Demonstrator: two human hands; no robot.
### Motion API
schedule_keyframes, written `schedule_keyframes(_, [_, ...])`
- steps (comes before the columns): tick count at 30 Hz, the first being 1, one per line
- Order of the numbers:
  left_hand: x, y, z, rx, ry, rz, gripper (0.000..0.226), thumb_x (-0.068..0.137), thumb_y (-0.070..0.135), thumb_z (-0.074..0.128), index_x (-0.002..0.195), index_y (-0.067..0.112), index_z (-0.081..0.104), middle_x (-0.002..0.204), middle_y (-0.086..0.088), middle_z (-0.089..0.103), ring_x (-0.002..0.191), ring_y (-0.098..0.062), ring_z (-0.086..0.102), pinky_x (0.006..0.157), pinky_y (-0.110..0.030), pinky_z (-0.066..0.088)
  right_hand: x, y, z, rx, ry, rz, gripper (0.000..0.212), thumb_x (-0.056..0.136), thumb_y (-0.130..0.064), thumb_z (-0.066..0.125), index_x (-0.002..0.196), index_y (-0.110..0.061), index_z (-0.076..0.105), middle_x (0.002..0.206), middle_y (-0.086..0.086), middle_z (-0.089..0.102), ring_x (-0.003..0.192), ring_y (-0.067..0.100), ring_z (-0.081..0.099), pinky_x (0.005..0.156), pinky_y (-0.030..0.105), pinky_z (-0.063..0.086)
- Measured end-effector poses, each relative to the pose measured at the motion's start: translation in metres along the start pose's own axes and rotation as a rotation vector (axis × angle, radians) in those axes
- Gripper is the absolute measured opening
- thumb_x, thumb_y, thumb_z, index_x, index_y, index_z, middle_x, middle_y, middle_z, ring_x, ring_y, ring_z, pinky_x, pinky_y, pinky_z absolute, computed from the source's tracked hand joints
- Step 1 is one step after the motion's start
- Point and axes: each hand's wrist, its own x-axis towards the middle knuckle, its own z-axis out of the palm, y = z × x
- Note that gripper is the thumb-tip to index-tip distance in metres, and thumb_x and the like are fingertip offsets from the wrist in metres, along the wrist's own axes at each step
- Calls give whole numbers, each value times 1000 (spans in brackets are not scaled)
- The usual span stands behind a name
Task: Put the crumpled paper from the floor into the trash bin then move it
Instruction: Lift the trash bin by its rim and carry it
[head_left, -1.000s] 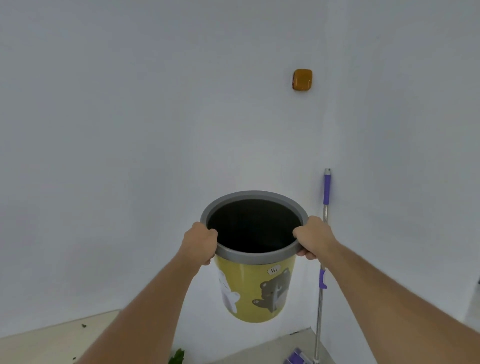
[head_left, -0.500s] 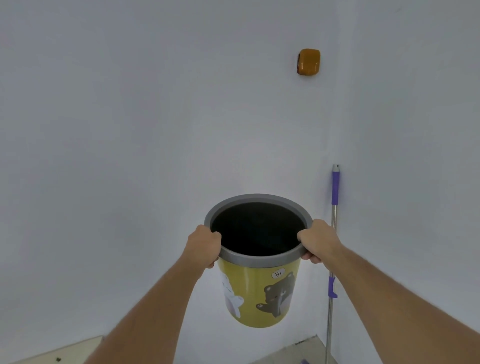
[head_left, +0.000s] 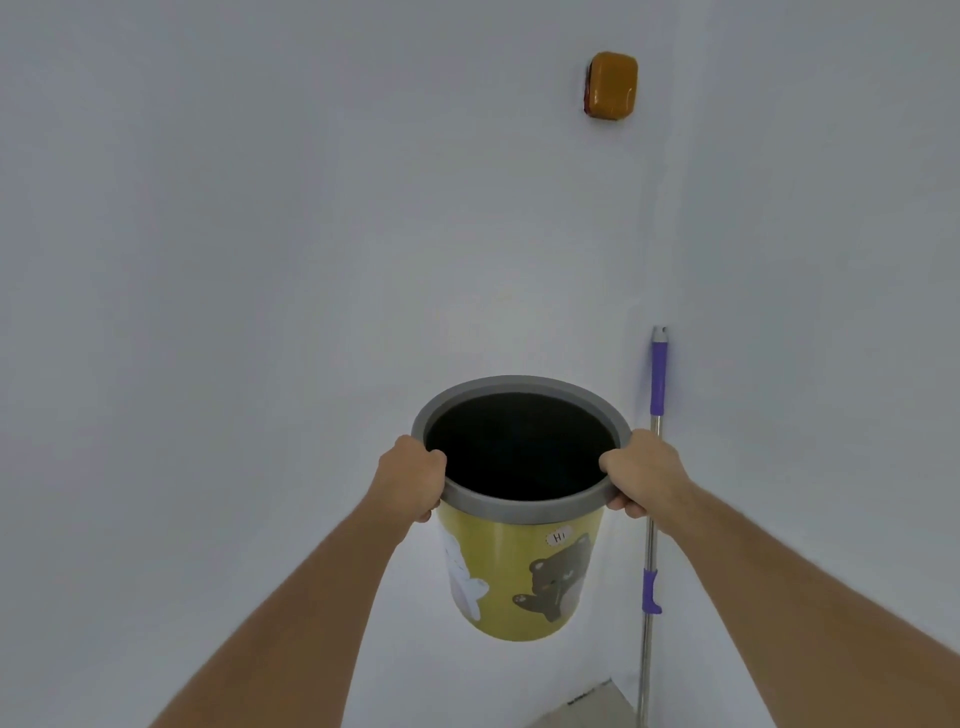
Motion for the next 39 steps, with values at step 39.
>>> schedule_keyframes(39, [139,-112,123,148,-58,-153,25,94,19,41,117,8,45,94,-14,59,69,-21,56,51,-29,49,147,106,95,-51,-75,149,22,94,-15,54,116,-11,49,102,21,65,71,28,63,56,30,51])
